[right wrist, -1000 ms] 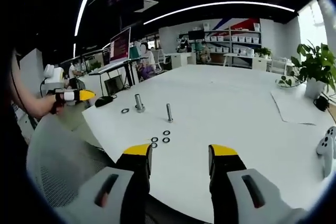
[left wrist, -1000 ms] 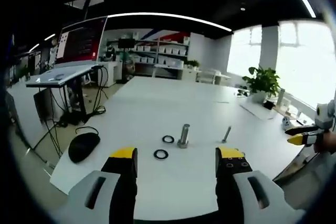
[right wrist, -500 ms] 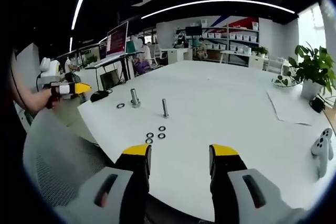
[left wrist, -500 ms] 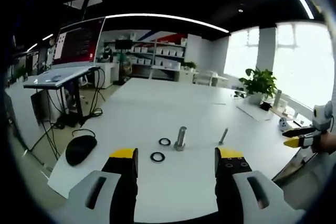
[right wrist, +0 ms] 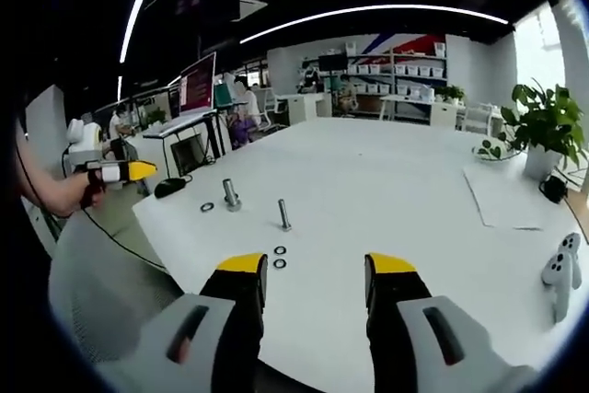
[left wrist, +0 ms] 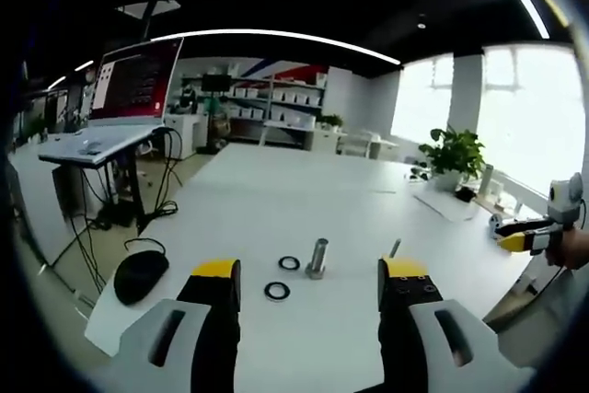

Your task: Place the washer onto the threaded stud by aligning its center hole with the stud, sliding it down to the base, and recovering from edge contact or off-axis alignment until the washer reaches the visible bottom stop.

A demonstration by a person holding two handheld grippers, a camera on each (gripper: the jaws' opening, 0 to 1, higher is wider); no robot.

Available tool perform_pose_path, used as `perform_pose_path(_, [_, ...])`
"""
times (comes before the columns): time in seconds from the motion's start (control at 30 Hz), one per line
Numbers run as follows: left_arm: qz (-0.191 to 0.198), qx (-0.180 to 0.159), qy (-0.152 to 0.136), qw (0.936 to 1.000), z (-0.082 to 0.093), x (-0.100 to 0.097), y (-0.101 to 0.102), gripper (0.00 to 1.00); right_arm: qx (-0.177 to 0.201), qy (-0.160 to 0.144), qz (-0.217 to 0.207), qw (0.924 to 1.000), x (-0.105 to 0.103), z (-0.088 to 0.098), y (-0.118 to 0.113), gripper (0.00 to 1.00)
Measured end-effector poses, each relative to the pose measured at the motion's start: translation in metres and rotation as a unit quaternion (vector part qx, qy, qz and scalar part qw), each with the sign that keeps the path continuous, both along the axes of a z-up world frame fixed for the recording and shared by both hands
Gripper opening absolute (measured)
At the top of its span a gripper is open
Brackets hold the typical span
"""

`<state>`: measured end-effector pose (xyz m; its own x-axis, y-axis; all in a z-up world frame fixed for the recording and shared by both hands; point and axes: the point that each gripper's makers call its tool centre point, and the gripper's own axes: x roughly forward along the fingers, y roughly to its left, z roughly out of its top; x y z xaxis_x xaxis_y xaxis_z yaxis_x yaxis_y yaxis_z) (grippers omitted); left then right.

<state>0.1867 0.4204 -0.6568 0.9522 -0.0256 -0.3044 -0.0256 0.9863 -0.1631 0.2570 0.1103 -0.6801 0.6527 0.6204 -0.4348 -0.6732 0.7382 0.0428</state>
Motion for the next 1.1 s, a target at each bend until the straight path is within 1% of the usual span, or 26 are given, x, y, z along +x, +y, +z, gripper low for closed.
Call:
perform_pose_path(0.03, [-0.011, 0.010, -0.007, 0.9999, 0.005, 0.002, -0.004, 0.59, 0.001, 0.001, -0.004, 1.0000, 0.001, 0.000, 0.000, 0.45])
perform_pose_path(0.1, [-0.025, 0.022, -0.010, 0.9994, 0.007, 0.003, -0.009, 0.59, 0.014, 0.004, -0.004, 0.9999, 0.001, 0.004, 0.003, 0.46])
perform_pose_path(0.17, [-0.040, 0.023, -0.006, 0.9989, 0.005, 0.005, -0.015, 0.59, 0.009, -0.002, -0.001, 1.0000, 0.001, 0.004, 0.005, 0.46])
perform_pose_path(0.23, [-0.043, 0.028, -0.002, 0.9987, 0.003, 0.006, -0.017, 0.58, 0.000, 0.000, 0.006, 1.0000, -0.002, -0.002, 0.006, 0.46])
perform_pose_path(0.3, [-0.042, 0.029, 0.002, 0.9987, -0.002, 0.006, -0.015, 0.57, -0.020, 0.000, 0.010, 0.9998, -0.004, -0.012, 0.004, 0.47])
perform_pose_path(0.33, [-0.039, 0.027, 0.007, 0.9989, -0.005, 0.005, -0.014, 0.57, -0.027, 0.006, 0.006, 0.9996, -0.004, -0.016, 0.002, 0.47])
perform_pose_path(0.4, [-0.036, 0.023, 0.013, 0.9990, -0.008, 0.002, -0.012, 0.57, -0.021, 0.006, -0.001, 0.9998, 0.000, -0.014, 0.000, 0.47])
perform_pose_path(0.43, [-0.031, 0.023, 0.012, 0.9992, -0.007, 0.001, -0.010, 0.57, -0.005, -0.002, -0.009, 0.9999, 0.002, -0.008, -0.001, 0.47])
perform_pose_path(0.47, [-0.026, 0.021, 0.011, 0.9994, -0.007, 0.001, -0.008, 0.57, -0.005, 0.000, -0.010, 0.9999, 0.002, -0.008, -0.003, 0.47])
perform_pose_path(0.5, [-0.020, 0.013, 0.009, 0.9997, -0.007, 0.000, -0.005, 0.58, -0.007, 0.002, -0.010, 0.9999, 0.001, -0.010, -0.003, 0.47])
perform_pose_path(0.57, [-0.018, 0.010, 0.012, 0.9997, -0.009, -0.001, -0.005, 0.57, -0.017, 0.006, -0.010, 0.9998, -0.001, -0.015, -0.005, 0.47])
perform_pose_path(0.67, [-0.019, 0.012, 0.020, 0.9995, -0.012, -0.002, -0.006, 0.57, -0.020, 0.005, -0.004, 0.9998, -0.002, -0.014, -0.001, 0.46])
perform_pose_path(0.73, [-0.017, 0.015, 0.018, 0.9996, -0.012, -0.002, -0.004, 0.57, -0.027, 0.010, 0.004, 0.9996, -0.004, -0.018, 0.002, 0.46])
perform_pose_path(0.8, [-0.014, 0.015, 0.024, 0.9995, -0.014, -0.003, -0.003, 0.57, -0.036, 0.019, 0.009, 0.9991, -0.007, -0.024, 0.002, 0.45])
perform_pose_path(0.97, [-0.016, 0.018, 0.031, 0.9992, -0.018, -0.004, -0.003, 0.56, -0.043, 0.033, 0.005, 0.9985, -0.007, -0.029, 0.000, 0.45])
perform_pose_path(1.0, [-0.017, 0.021, 0.039, 0.9989, -0.021, -0.004, -0.003, 0.56, -0.044, 0.035, 0.004, 0.9984, -0.008, -0.030, -0.001, 0.45])
perform_pose_path(1.1, [-0.020, 0.025, 0.044, 0.9985, -0.023, -0.005, -0.004, 0.57, -0.044, 0.037, 0.000, 0.9983, -0.008, -0.031, -0.003, 0.45])
